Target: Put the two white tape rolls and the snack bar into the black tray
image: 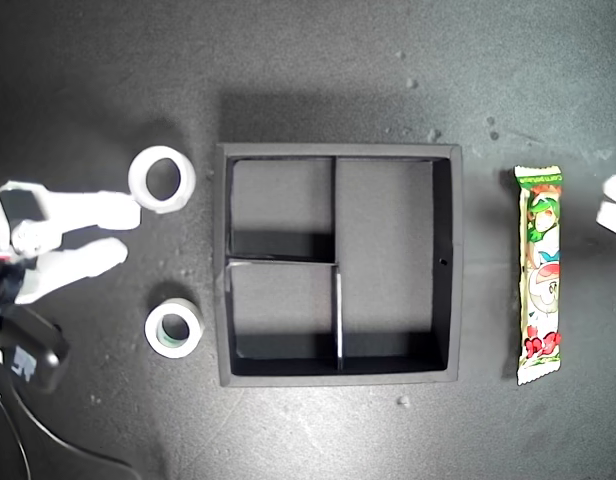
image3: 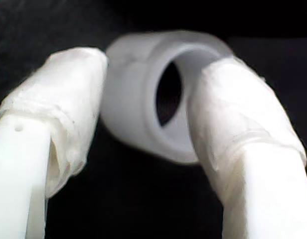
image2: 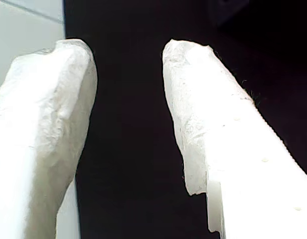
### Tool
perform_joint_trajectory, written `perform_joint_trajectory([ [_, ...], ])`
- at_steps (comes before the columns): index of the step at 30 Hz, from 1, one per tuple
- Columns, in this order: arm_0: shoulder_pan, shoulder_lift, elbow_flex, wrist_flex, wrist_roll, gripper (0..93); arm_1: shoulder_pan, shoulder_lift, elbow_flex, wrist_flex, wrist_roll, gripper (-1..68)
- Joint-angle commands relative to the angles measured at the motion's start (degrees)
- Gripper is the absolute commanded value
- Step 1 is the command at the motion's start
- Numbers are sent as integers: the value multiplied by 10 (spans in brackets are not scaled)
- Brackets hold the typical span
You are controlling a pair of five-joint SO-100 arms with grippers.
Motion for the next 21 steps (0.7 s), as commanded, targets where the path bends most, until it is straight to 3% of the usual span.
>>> perform_joint_trajectory([
  [1, -33, -159, -108, -3, 47, 149, -19, -121, -101, 18, -37, 120],
  [12, -54, -385, -206, -9, 89, 156, -76, -610, -439, 161, -101, 149],
  [21, -60, -433, -219, -9, 96, 156, -80, -660, -465, 198, -106, 150],
])
